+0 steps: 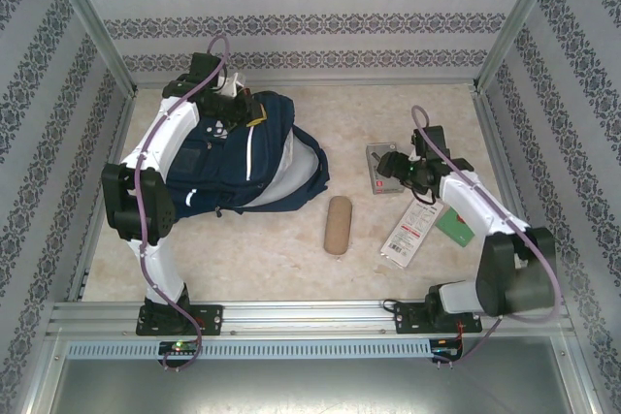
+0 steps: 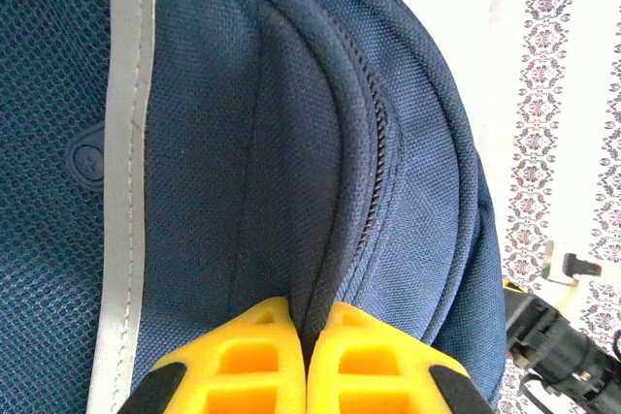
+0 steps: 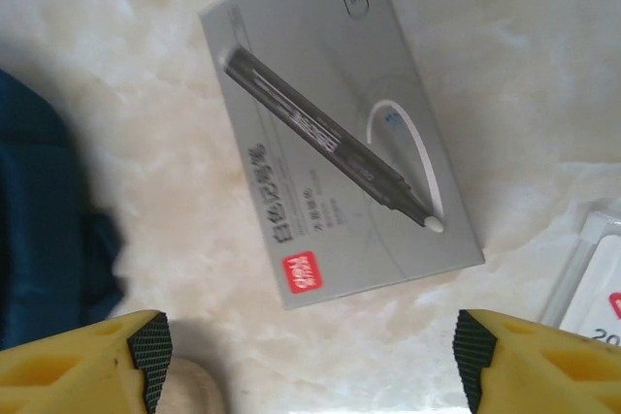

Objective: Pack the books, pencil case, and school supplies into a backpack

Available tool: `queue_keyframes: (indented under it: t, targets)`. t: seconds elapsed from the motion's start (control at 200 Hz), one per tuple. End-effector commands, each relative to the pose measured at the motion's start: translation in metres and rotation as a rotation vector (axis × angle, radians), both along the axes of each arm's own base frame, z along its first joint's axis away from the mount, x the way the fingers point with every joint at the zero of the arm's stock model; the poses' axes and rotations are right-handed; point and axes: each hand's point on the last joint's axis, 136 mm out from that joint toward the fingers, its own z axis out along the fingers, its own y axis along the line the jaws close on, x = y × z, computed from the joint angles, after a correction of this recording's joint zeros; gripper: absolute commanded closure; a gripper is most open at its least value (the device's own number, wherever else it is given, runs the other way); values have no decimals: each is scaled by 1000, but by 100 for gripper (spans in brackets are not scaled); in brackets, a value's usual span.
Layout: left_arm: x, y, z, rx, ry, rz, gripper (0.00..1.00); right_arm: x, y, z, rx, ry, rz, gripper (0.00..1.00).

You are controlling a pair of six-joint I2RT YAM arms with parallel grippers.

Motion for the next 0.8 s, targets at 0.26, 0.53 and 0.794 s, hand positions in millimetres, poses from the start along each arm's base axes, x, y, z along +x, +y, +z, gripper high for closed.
queue_keyframes:
  t: [0.26,0.53,0.794]
  targets:
    - [-10,-10,25,-35,-53,-63,100,22,-5,-29,-325,75,211,2]
    - [-11,-10,26,-38,-51,-66,100,31,-3,-55,-360,149,287,2]
    - [-12,-10,27,-37,-47,-66,100,37,3,-72,-366,198,316,2]
